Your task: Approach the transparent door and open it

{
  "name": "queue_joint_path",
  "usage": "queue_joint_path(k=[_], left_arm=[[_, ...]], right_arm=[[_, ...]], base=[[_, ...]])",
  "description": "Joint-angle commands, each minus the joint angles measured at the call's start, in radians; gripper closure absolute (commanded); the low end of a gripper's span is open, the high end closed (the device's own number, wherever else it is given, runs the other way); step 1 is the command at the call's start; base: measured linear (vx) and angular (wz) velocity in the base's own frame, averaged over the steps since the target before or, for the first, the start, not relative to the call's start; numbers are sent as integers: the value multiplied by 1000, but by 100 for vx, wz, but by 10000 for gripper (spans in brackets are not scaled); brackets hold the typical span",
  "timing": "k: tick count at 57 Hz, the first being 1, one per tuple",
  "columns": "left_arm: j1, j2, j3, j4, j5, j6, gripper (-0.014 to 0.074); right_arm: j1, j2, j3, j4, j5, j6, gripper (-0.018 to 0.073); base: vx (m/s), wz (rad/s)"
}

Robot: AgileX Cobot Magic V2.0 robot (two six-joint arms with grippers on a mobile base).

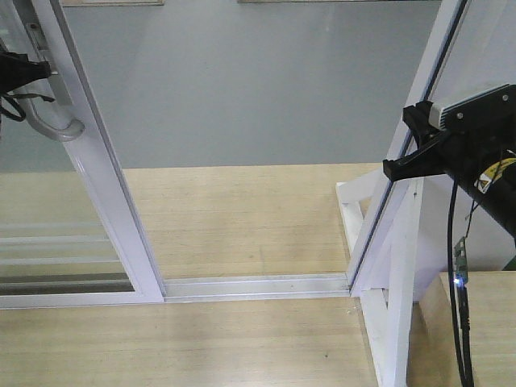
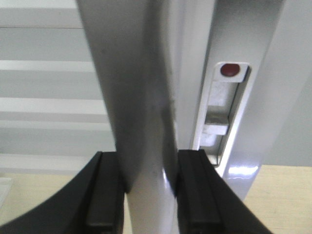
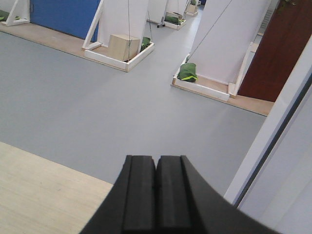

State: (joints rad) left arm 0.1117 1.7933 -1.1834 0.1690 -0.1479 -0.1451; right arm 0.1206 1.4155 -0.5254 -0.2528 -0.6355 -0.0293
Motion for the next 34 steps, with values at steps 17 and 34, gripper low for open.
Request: queue_joint_path(k=[17,34], left_arm=[[88,-316,321,15,-220,1,602],[88,-643,620,15,-260,-62,602]], right_arm=[[-4,-34,-24,9,-79,-4,565],[-4,-119,-24,-5,18,85,565]], base=[[0,0],[0,0]])
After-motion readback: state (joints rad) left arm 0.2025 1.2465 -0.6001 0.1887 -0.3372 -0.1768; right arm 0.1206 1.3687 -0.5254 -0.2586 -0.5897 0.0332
